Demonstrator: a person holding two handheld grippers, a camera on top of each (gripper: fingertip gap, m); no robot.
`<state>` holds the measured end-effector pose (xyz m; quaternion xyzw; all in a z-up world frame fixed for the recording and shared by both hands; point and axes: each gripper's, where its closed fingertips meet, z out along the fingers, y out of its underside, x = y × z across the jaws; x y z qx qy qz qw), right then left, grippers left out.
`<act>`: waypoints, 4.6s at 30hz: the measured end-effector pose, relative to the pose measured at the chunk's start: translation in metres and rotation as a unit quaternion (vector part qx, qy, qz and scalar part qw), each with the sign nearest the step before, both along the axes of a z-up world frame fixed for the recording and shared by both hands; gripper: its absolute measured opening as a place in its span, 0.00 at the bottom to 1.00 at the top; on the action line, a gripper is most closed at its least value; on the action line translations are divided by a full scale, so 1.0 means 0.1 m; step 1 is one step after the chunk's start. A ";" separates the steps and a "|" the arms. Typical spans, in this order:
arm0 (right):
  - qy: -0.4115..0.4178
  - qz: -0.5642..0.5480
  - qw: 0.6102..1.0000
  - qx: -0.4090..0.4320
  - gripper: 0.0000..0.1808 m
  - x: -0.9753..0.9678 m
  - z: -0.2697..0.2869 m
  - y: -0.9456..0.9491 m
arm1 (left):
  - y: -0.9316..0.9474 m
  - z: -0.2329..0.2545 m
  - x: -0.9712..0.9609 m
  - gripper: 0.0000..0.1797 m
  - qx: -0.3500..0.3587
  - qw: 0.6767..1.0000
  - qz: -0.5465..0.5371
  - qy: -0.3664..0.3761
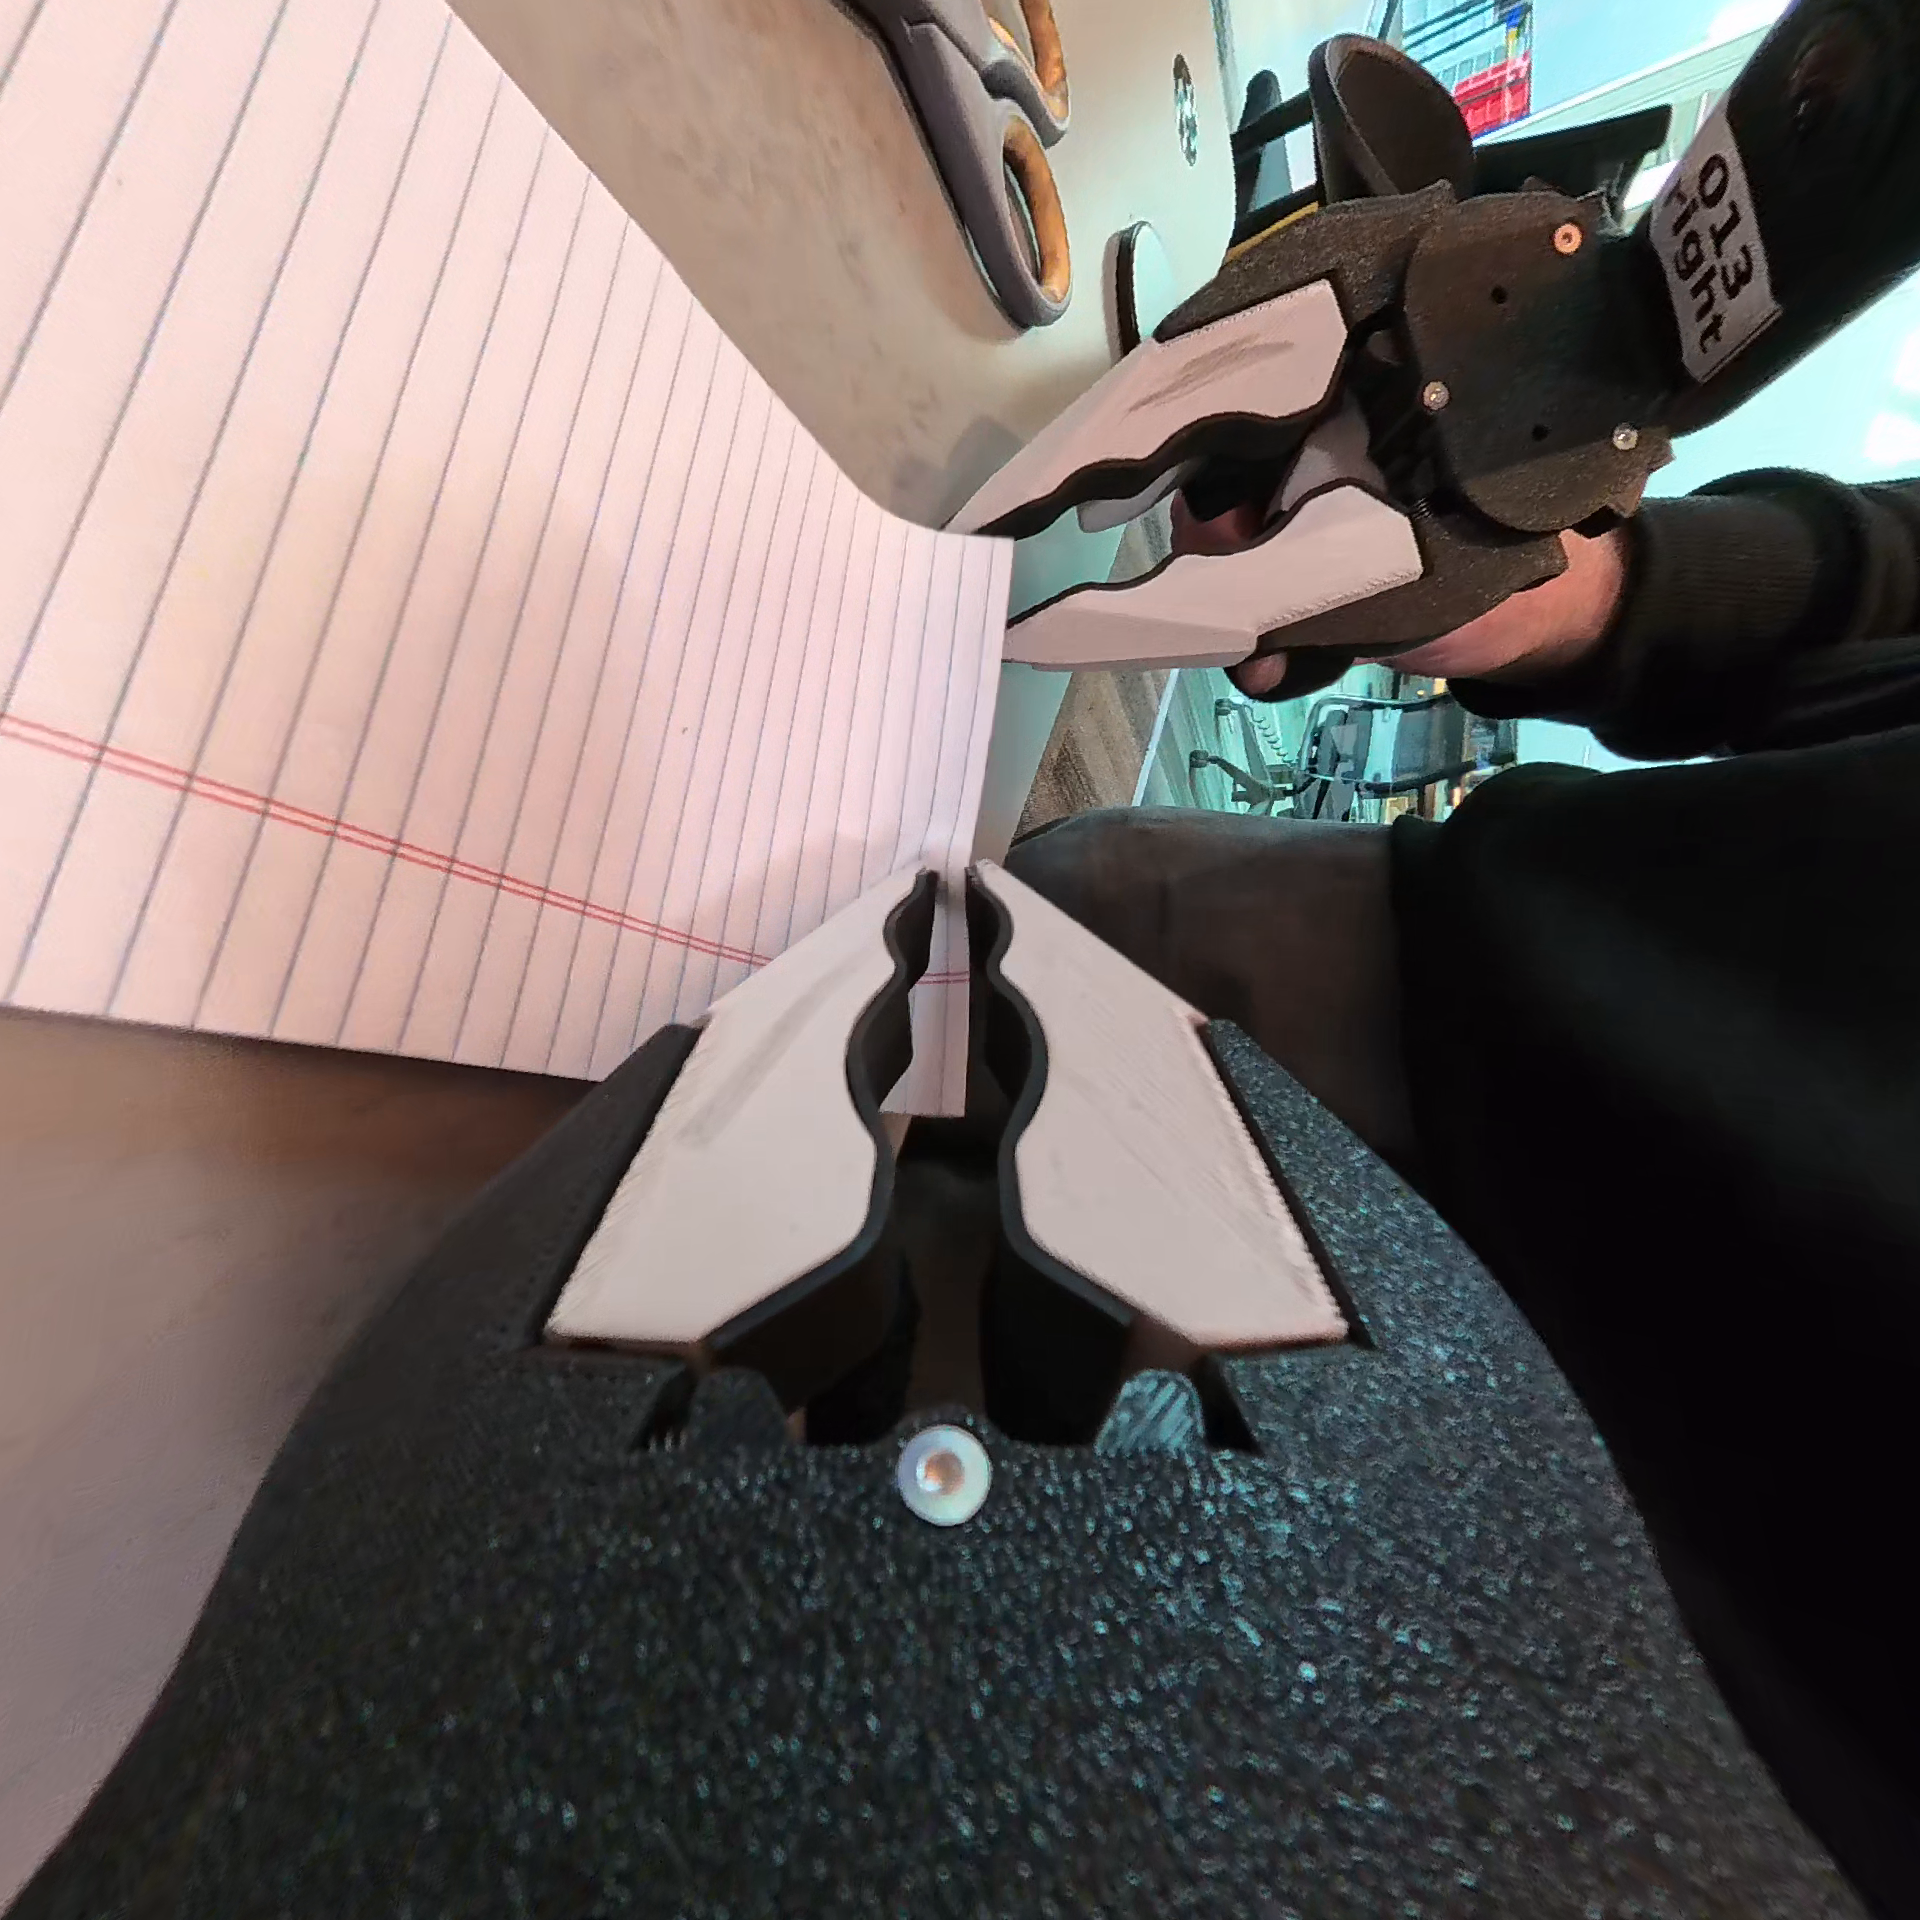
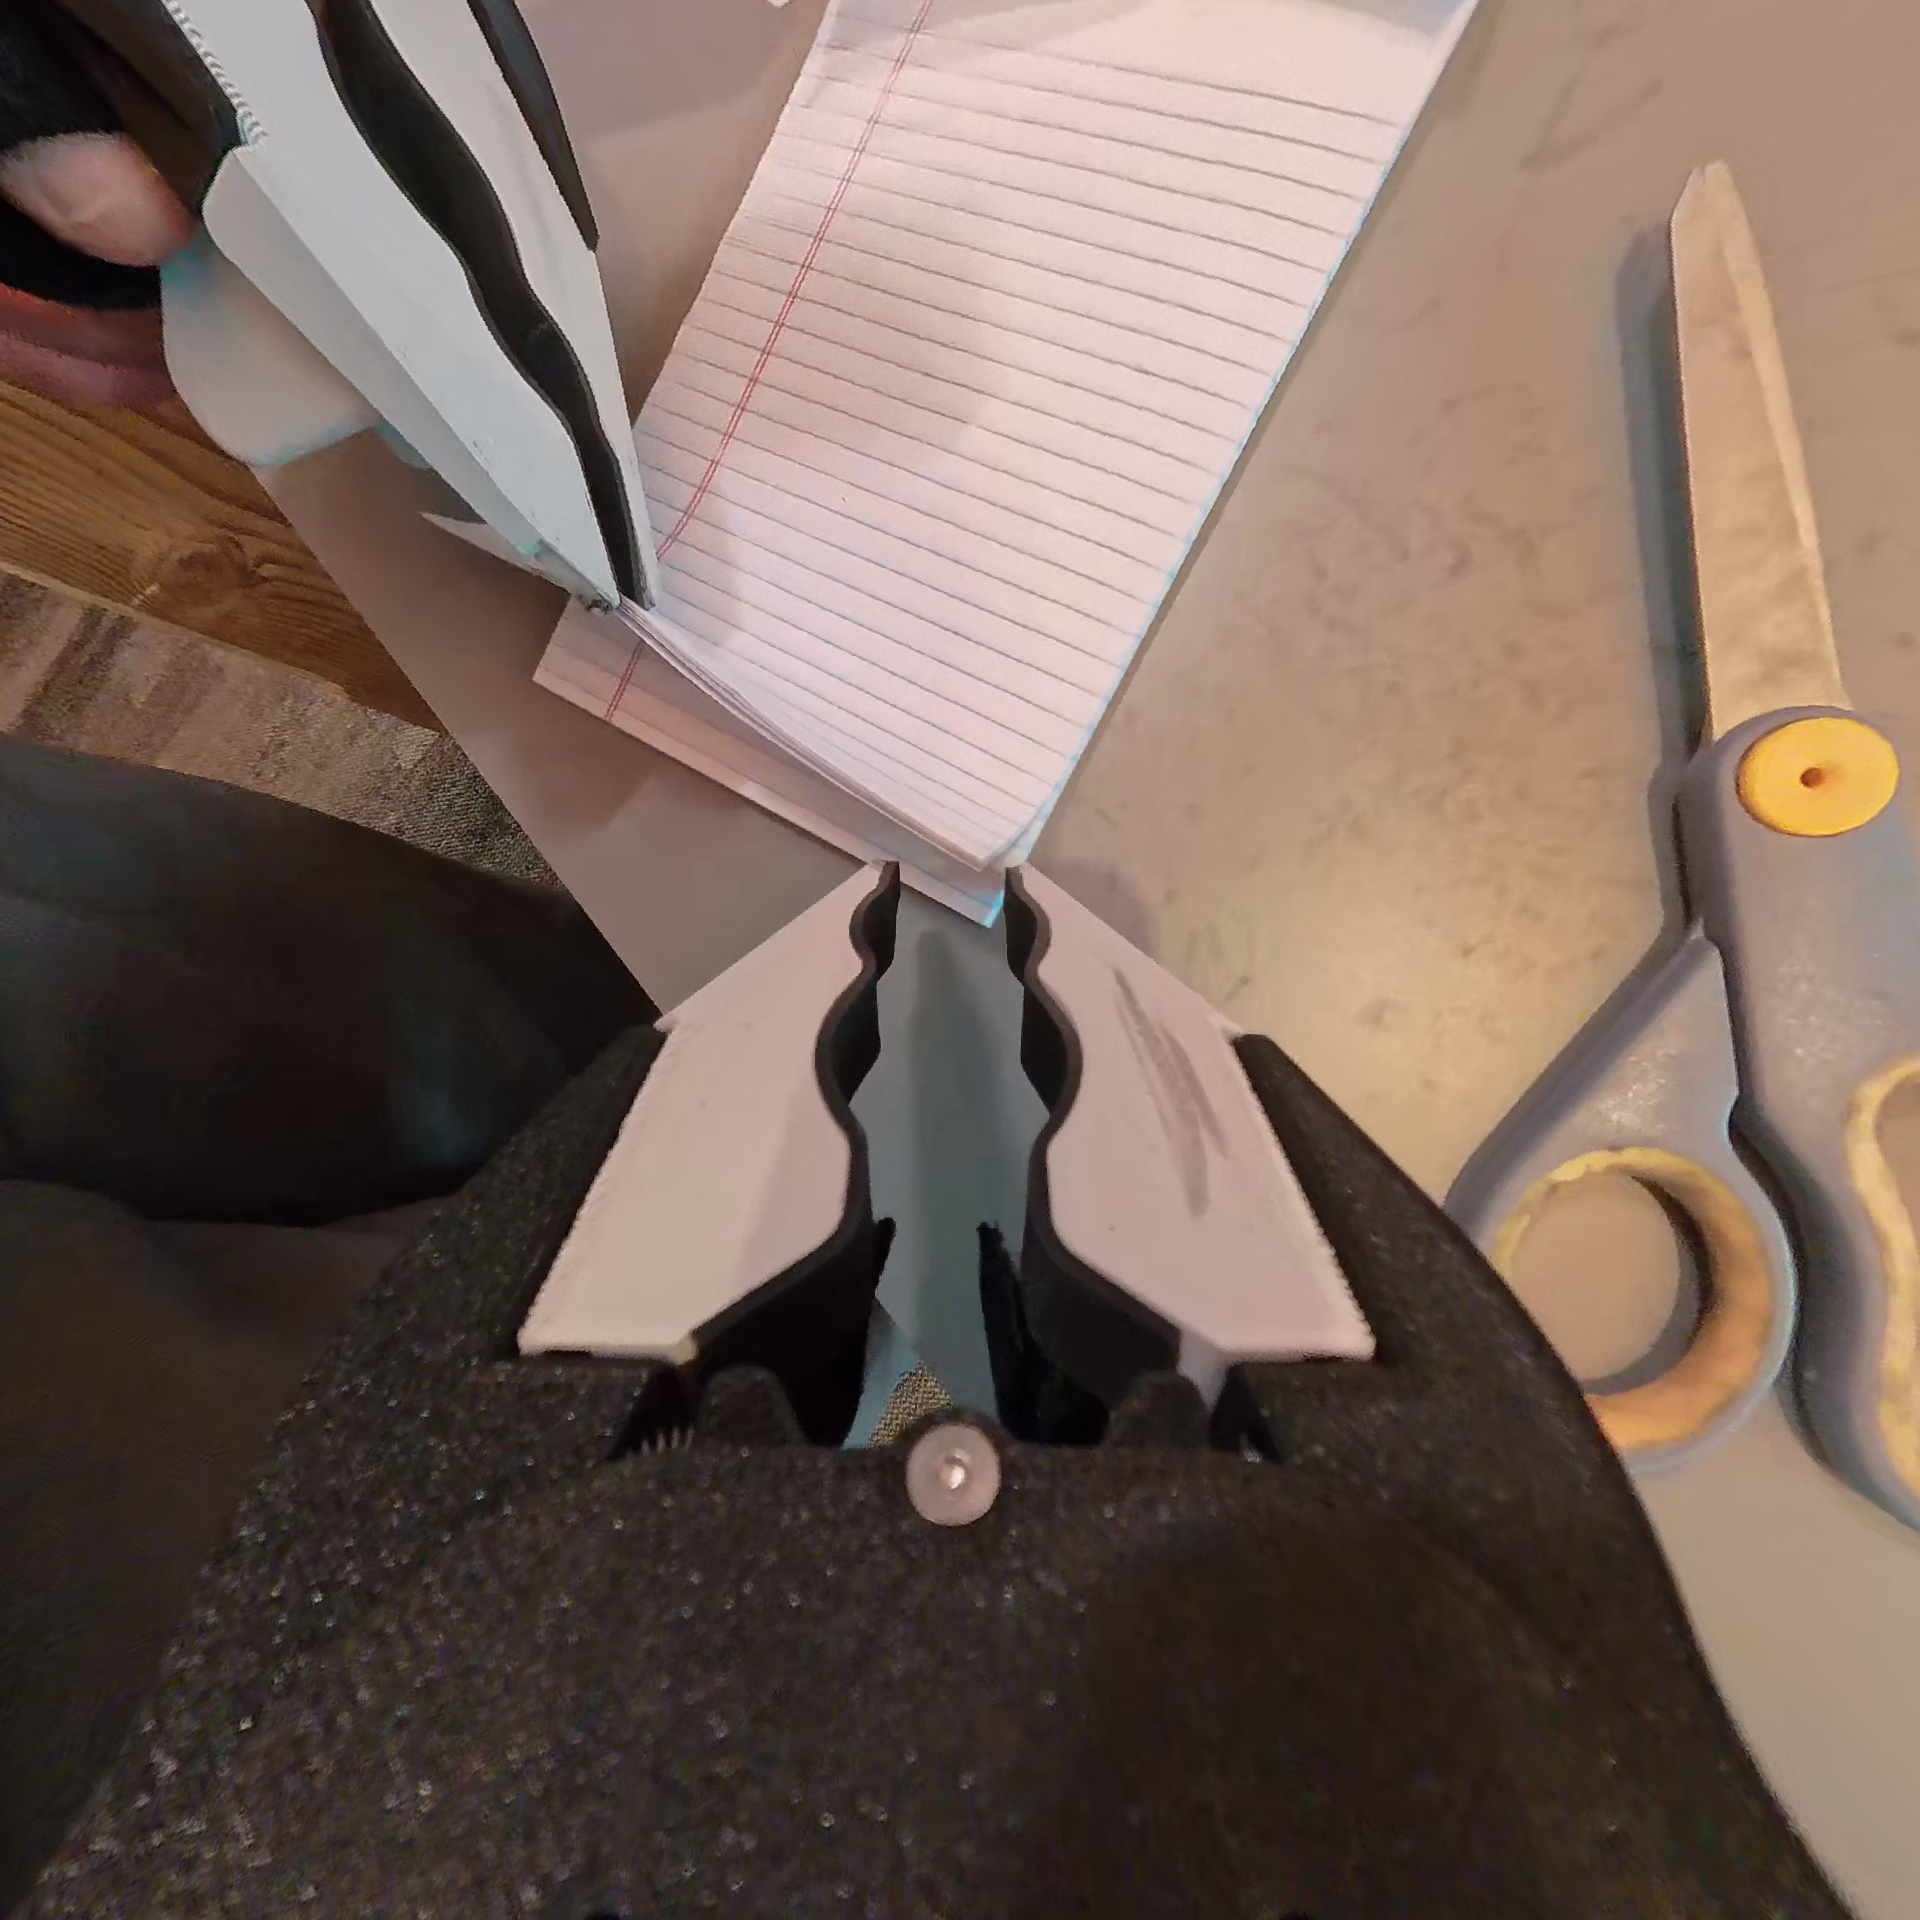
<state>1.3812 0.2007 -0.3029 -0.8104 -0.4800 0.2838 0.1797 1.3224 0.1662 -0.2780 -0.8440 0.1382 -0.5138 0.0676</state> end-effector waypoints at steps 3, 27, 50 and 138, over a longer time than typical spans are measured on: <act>0.002 -0.005 1.000 0.000 0.10 0.00 0.02 0.01 | 0.00 0.00 0.01 0.03 -0.001 1.000 -0.002 -0.002; -0.006 -0.012 1.000 -0.003 0.08 0.05 -0.05 0.04 | 0.00 0.00 0.03 0.00 0.007 1.000 -0.009 0.002; 0.104 -0.110 0.970 -0.189 0.15 0.02 0.29 -0.10 | 0.12 0.28 0.03 0.00 0.042 0.998 0.045 -0.009; 0.100 -0.210 0.900 -0.369 0.00 -0.15 0.01 -0.09 | 1.51 -0.32 -0.41 0.00 0.285 0.867 -0.120 0.390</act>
